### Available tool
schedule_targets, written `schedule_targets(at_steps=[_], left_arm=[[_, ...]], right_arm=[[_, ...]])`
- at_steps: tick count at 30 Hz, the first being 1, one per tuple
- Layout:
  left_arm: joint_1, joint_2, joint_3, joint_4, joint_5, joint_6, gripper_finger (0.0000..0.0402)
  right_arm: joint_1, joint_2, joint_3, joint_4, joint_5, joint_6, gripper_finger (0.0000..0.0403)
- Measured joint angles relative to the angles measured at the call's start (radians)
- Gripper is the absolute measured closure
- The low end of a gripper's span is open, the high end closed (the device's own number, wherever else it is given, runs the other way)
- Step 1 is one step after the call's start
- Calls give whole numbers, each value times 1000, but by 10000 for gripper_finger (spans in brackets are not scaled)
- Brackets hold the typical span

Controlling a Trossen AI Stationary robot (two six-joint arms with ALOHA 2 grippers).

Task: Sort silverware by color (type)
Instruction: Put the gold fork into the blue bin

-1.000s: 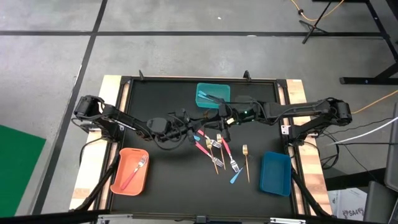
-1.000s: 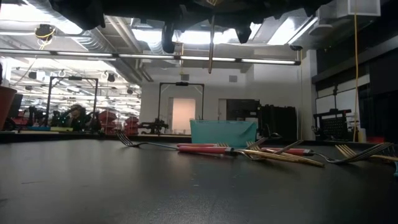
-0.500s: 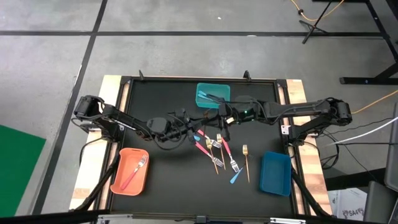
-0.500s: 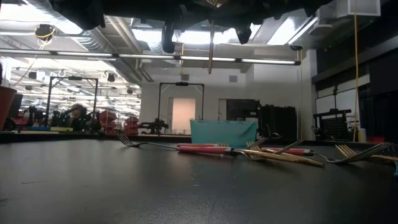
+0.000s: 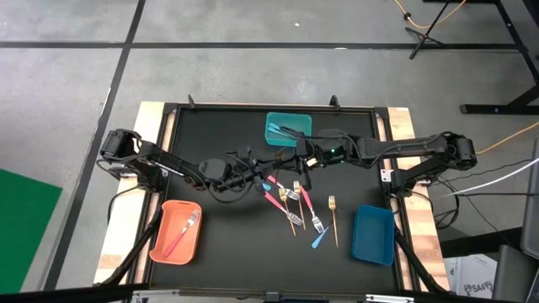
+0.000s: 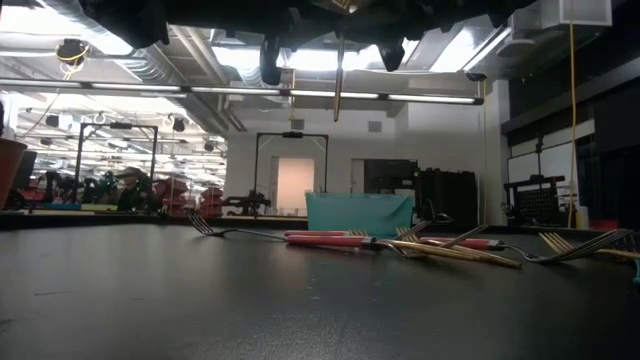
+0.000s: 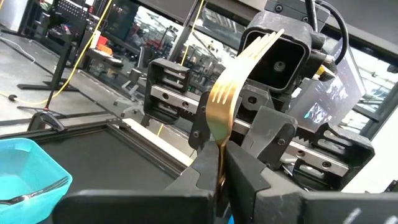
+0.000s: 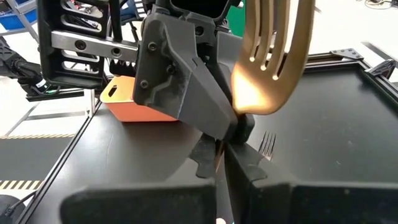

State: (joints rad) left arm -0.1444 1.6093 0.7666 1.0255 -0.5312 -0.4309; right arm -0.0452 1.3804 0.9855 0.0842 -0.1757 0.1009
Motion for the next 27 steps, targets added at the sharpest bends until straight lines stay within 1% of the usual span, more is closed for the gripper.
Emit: schedule_targets(at_steps=[10,20,25,27], left_arm=[[0,0,0,-5,-1,-9,387],[0,0,0,-8,22,-14,326],[0,0,0,-14,22,-13,314],[0,0,0,-24,24,-13,312]], right_arm=[[0,0,0,-6,0,-1,401],[0,-5,0,-38,0,4,402],[0,-39,0,-66,3,5,403],[0,-61,0,-87,22,5,403]])
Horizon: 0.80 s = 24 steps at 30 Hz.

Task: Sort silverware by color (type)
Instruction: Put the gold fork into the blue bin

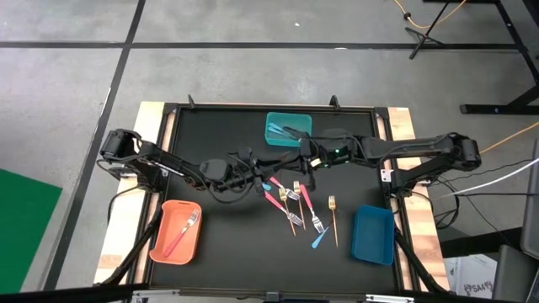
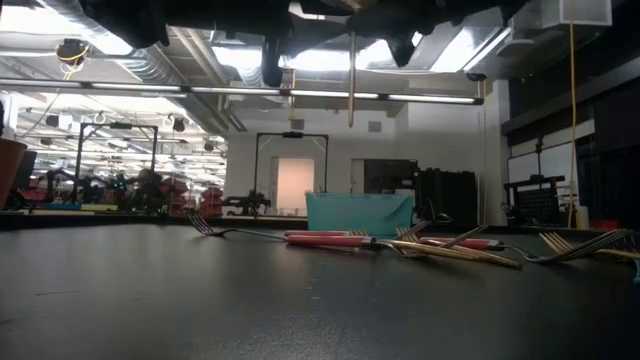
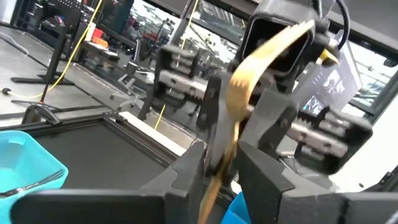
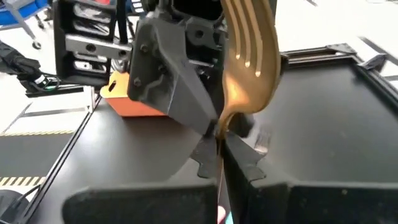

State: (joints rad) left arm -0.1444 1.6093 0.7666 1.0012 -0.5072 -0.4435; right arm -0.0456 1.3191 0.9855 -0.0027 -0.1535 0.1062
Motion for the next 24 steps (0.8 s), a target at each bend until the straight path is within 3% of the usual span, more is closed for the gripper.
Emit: schedule_targets(at_steps=[7,15,19,24], left_arm=[[0,1,0,-46,1,1,311],[-1,1,0,-86,0,0,311],[-1,1,0,-102,1,1,311],[-3,1,0,-105,1,0,311]], right_arm=[[0,-114,0,-162,71,33,403],[19,-271,0,-434,52,253,403],[112,-338,0,-560,89,404,403],[317,-383,0,-652,245,646,403]])
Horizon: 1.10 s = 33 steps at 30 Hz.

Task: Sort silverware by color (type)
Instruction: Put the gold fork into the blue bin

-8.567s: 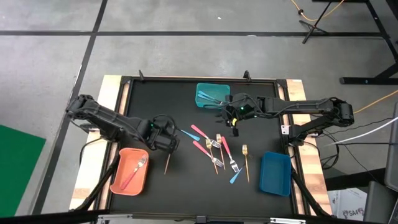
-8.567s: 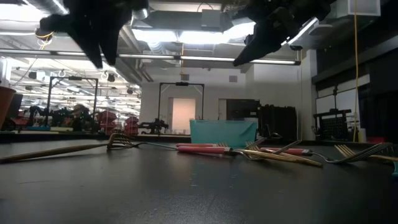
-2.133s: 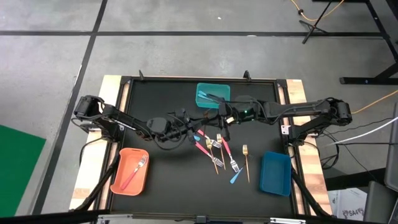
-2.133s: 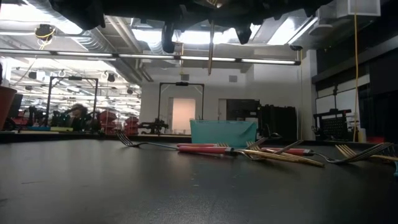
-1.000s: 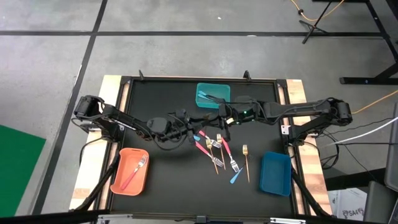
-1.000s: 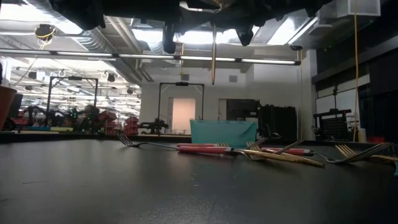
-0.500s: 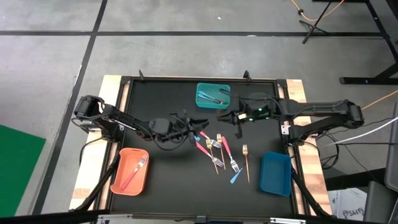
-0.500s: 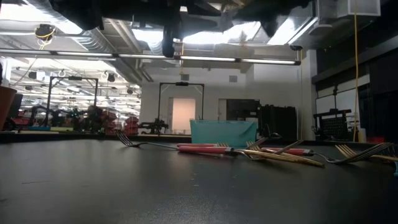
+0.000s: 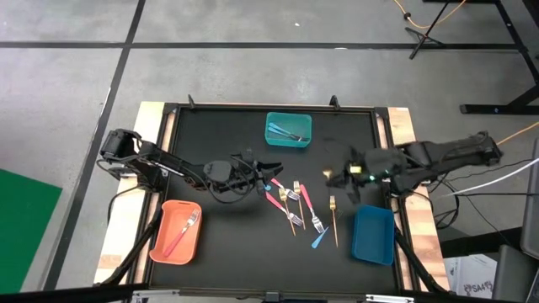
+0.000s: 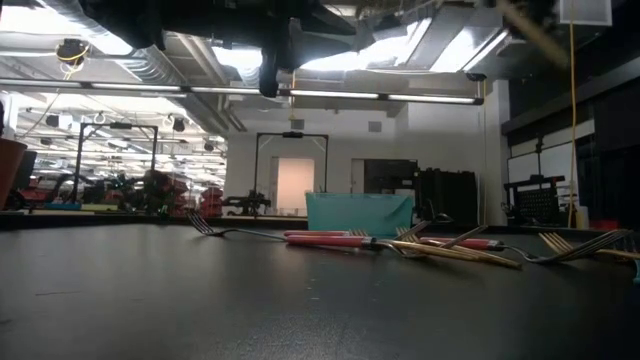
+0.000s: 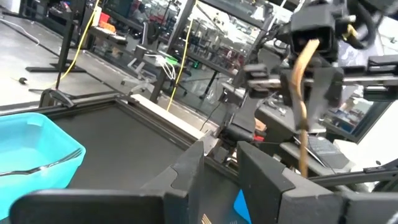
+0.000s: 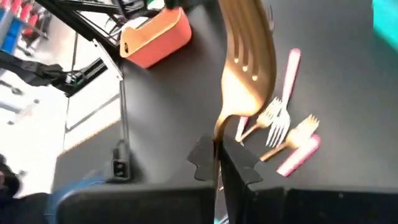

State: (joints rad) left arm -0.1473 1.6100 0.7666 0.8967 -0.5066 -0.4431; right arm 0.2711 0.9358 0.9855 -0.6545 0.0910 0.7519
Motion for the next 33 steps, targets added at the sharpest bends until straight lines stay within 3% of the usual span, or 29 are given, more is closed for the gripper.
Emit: schedule_targets(at_steps=[7,12,17,23,29,33], left_arm=[[-16,0,0,0,0,1,311],[-16,0,0,1,0,1,311],[-16,0,0,1,0,1,311],[-16,0,0,1,0,2,311],[-16,0,0,1,-1,2,311],[-16,0,0,1,-1,2,311]], right_arm=[[348,2,0,-188,229,420,403],[538,39,0,-299,281,705,403],[654,76,0,-368,204,954,403],[716,116,0,-402,80,1176,403],[724,176,0,-438,-52,1264,403],[724,219,0,-459,-59,1267,403]])
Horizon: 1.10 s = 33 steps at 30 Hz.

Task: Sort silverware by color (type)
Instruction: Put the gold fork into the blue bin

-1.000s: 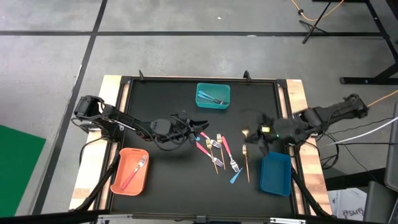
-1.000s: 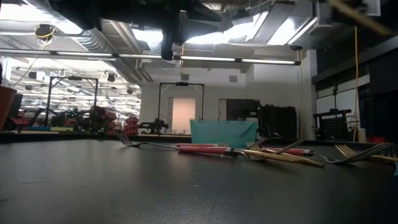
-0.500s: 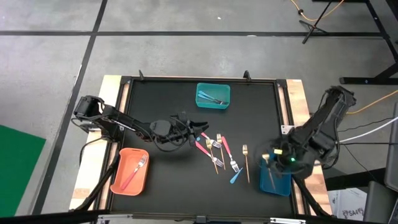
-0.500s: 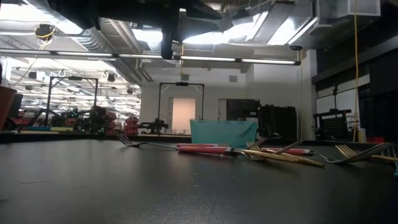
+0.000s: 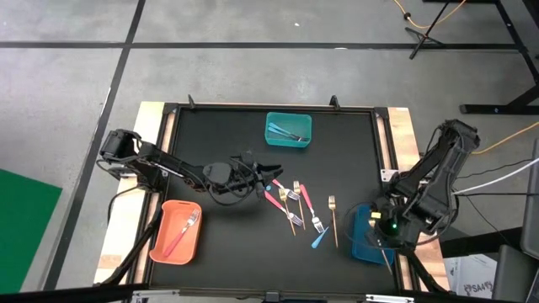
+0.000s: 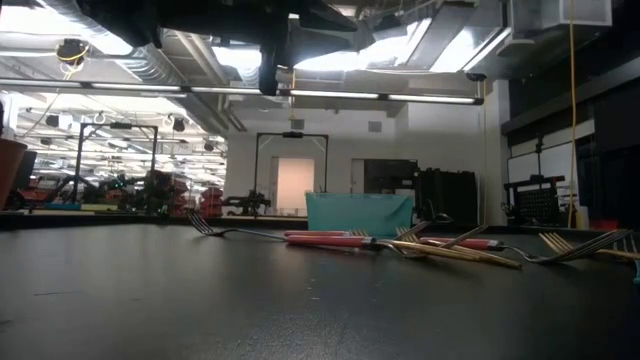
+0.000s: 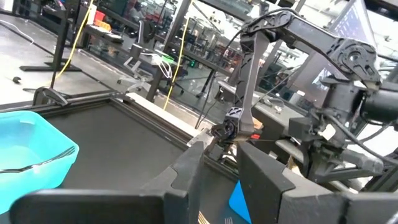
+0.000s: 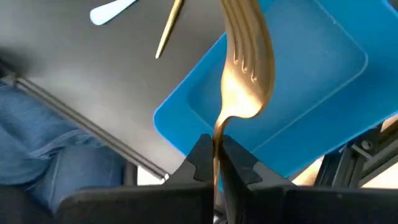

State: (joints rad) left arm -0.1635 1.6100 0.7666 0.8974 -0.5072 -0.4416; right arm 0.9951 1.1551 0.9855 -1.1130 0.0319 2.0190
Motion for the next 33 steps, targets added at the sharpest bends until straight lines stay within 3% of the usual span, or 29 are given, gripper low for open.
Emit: schedule_targets(at_steps=[16,27,33], left_arm=[[0,0,0,0,0,0,311],[0,0,0,0,0,0,311],[0,0,0,0,0,0,311]], right_arm=[[0,107,0,-46,-57,101,403],[-49,106,0,-46,-341,171,403],[-186,106,0,-76,-367,-8,403]])
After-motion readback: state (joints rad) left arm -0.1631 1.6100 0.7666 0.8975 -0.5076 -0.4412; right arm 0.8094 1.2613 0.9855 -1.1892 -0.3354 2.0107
